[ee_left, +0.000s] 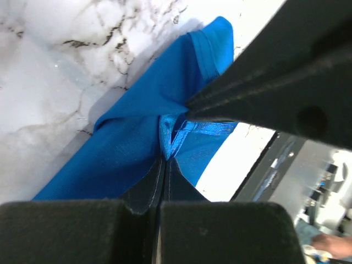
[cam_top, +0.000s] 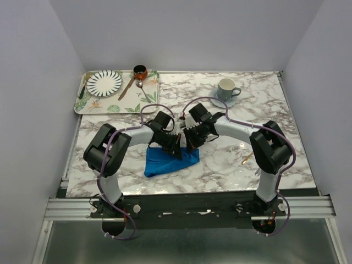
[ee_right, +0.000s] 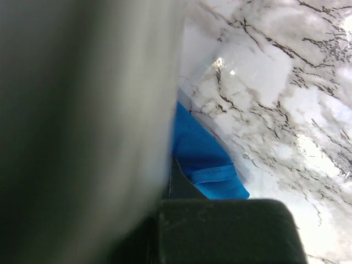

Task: Fold the napkin into a case and place the utensils inside
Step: Stuff the top corner of the smaller-rectangle-folded napkin at the center of the board.

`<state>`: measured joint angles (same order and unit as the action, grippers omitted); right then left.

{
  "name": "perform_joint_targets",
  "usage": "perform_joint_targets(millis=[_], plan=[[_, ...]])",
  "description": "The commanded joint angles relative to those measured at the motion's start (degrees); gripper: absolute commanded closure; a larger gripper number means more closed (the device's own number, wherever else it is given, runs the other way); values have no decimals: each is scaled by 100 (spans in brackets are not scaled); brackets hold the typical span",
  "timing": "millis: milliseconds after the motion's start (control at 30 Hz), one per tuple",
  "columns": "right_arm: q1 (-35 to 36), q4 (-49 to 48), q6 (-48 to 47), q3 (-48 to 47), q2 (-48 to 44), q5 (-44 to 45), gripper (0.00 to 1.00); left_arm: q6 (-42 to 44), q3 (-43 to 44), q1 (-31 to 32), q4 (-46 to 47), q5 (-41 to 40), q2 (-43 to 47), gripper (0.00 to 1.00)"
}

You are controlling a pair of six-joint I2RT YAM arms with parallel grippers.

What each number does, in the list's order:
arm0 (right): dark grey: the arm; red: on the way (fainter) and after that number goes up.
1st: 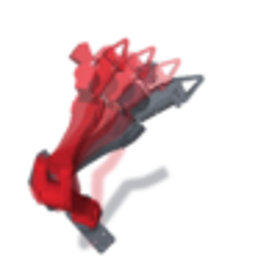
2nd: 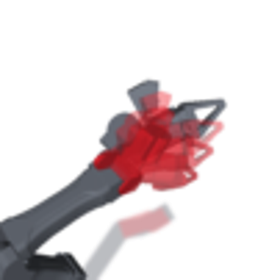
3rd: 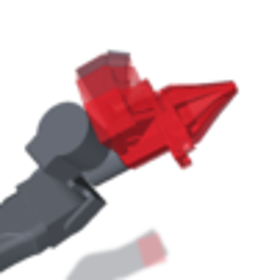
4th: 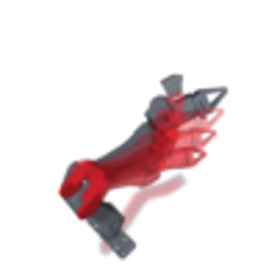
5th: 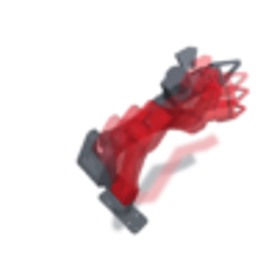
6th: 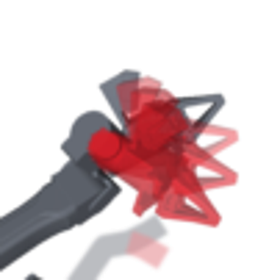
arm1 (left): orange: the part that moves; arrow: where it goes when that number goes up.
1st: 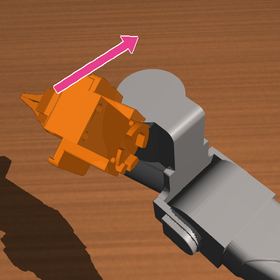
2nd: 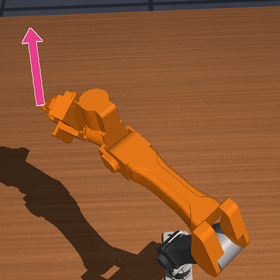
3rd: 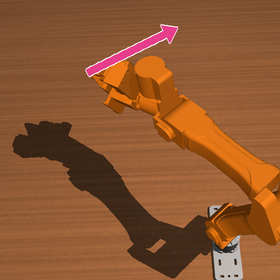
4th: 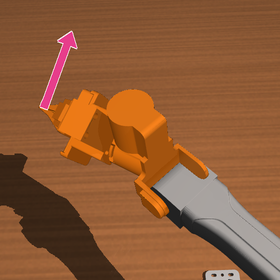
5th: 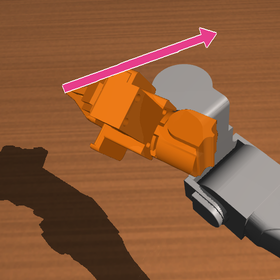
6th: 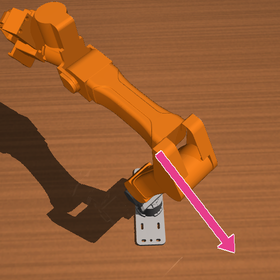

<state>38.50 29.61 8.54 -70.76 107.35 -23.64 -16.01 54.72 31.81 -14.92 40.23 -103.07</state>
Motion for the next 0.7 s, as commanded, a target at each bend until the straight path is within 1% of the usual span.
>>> perform_joint_targets(millis=[0, 133, 233, 367, 667], plan=[[43, -166, -106, 71, -144, -185, 100, -139, 136, -167, -91, 363, -188, 100], [26, -166, -115, 71, -91, -150, 99, -227, 118, -175, 137, 652, -65, 100], [0, -192, -98, 71, -83, -159, 100, -385, 127, -219, 208, 723, -55, 100], [-36, -262, -36, 89, -127, -211, 100, -535, 171, -360, 174, 758, -310, 100], [-115, -350, -71, 89, -153, -352, 99, -825, 197, -606, 226, 943, -539, 100]])
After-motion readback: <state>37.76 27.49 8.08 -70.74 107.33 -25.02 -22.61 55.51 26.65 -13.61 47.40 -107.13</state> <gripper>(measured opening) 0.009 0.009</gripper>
